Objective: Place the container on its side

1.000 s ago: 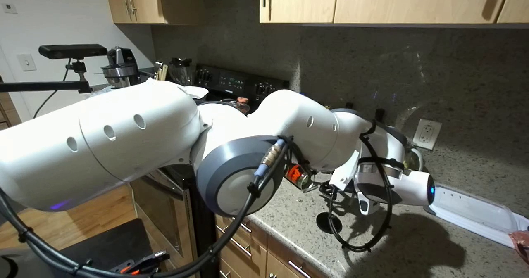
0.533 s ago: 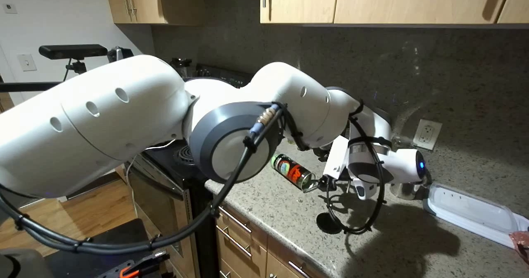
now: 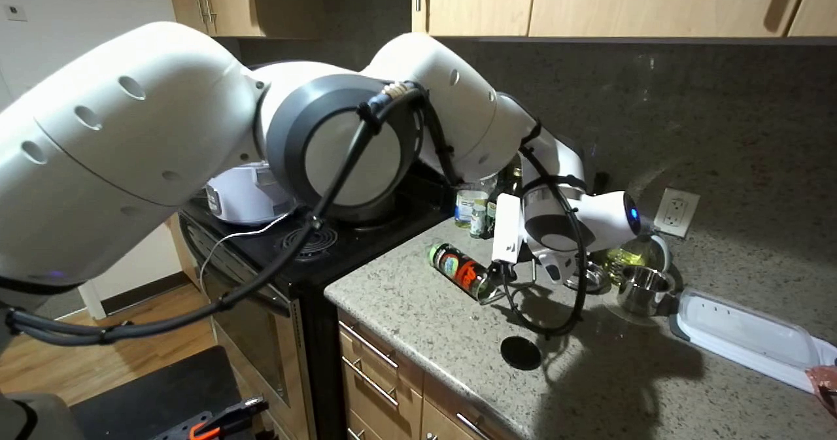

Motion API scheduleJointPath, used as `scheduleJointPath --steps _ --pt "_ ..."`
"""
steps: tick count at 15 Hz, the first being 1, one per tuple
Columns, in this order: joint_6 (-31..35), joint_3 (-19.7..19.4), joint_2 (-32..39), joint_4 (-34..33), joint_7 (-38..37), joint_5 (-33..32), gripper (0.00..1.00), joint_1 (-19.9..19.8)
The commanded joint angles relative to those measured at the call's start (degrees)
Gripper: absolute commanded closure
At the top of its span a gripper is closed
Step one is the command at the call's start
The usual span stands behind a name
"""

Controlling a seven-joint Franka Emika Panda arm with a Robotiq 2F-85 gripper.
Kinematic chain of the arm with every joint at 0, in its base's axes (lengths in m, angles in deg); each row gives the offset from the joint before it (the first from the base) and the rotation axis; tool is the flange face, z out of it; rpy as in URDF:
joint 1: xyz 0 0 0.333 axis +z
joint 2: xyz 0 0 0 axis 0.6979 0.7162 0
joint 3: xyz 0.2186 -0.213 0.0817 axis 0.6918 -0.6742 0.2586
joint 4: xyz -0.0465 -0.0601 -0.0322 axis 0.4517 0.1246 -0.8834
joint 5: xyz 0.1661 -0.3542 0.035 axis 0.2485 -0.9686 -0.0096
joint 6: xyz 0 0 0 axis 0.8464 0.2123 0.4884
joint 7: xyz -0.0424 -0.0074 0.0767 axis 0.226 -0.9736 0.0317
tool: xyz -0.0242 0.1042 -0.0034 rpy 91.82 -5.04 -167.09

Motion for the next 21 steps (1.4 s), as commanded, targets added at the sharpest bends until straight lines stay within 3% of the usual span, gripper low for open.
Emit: scheduleJointPath --steps 1,6,11,21 --pt "5.3 -1.2 -10.2 13.2 5.7 -2.7 0.0 2.8" --pt "13.8 -0.8 -19.8 25.6 11.9 -9.6 0.0 6.5" --pt "23.0 0.3 -27.5 35.1 13.4 -16.9 0.0 9.5" --pt "34.8 2.1 -36.6 45.2 12.2 -33.1 0.0 12.7"
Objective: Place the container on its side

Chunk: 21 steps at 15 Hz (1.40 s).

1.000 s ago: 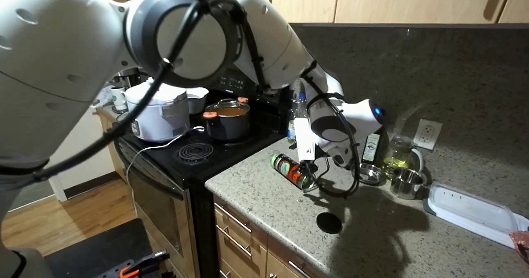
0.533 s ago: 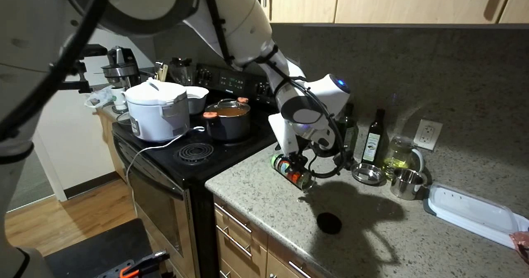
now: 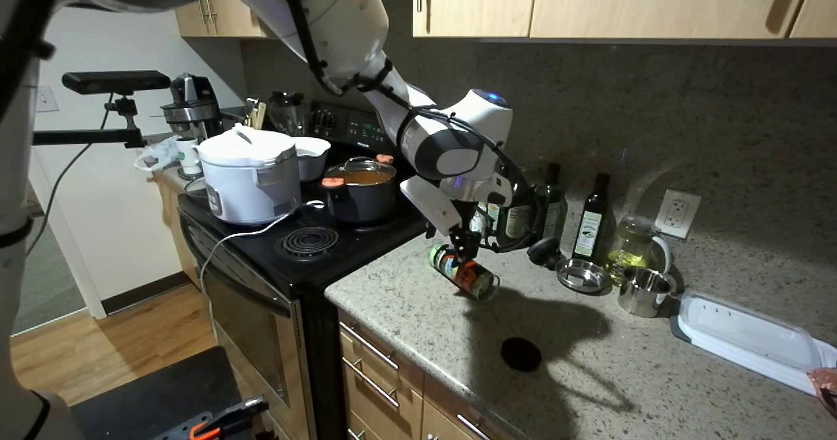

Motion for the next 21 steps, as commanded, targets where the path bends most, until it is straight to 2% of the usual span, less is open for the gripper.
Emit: scheduleJointPath --steps 1,6,13,17,18,21 --pt "4.4 1.1 -4.8 5.5 -0.1 -3.5 0.0 0.7" --pt "7.0 1.9 -7.6 8.7 -0.6 -7.5 0.0 1.8" --pt "4.2 1.4 -8.9 8.7 -5.3 -14.5 0.0 3.5" --pt "3.5 1.3 -8.5 7.9 -8.0 -16.1 0.0 3.6" --pt "4.9 1.8 -6.9 7.1 -5.9 -14.7 0.0 3.0" --pt "4.7 1.8 -6.9 7.0 -6.1 -15.0 0.0 3.0"
